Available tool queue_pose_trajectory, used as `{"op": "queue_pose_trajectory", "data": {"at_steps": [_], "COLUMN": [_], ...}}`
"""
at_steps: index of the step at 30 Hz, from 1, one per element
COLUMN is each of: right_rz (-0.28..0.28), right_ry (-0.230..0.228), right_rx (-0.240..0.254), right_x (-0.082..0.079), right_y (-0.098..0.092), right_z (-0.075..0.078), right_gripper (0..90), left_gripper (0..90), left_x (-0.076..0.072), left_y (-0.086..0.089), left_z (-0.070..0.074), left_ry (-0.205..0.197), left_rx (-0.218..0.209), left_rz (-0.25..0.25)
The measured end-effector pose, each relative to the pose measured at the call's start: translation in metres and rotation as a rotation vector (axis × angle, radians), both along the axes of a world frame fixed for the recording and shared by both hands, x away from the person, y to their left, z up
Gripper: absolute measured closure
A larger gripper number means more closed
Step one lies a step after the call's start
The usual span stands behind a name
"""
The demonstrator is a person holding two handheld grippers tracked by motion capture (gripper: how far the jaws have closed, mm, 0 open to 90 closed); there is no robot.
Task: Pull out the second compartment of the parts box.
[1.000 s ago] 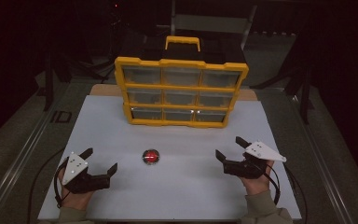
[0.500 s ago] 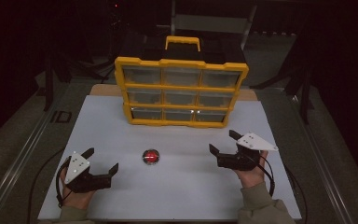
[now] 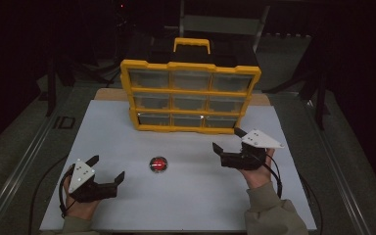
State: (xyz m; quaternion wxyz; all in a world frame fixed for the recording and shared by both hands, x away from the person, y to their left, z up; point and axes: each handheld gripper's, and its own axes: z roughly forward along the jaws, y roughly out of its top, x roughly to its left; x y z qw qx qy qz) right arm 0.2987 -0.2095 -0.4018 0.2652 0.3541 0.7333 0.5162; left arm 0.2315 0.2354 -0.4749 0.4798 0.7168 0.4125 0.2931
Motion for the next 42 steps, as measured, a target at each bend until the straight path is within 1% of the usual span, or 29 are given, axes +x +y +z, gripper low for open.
{"op": "queue_pose_trajectory", "data": {"at_steps": [8, 14, 19, 22, 26, 42], "right_rz": [-0.003, -0.005, -0.002, -0.001, -0.004, 0.003], "right_ry": [-0.012, -0.002, -0.006, -0.009, 0.003, -0.019], "right_rx": [-0.013, -0.012, -0.02, -0.019, -0.009, -0.013], "right_x": [0.006, 0.01, 0.015, 0.017, 0.021, 0.031], "right_y": [0.007, 0.012, 0.019, 0.021, 0.024, 0.036], "right_z": [0.007, 0.01, 0.015, 0.016, 0.017, 0.031], "right_gripper": [9.3, 9.3, 9.3, 9.3, 9.3, 9.3], "left_gripper": [0.0, 0.0, 0.0, 0.0, 0.0, 0.0], "left_x": [0.0, 0.0, 0.0, 0.0, 0.0, 0.0], "left_y": [-0.001, -0.001, -0.001, 0.0, 0.0, 0.0], "left_z": [0.0, 0.0, 0.0, 0.0, 0.0, 0.0], "left_ry": [-0.001, 0.0, -0.003, -0.003, -0.004, -0.004], "left_rx": [0.0, -0.003, -0.001, 0.001, -0.001, -0.001], "left_rz": [0.0, 0.001, 0.0, 0.001, 0.001, 0.0]}}
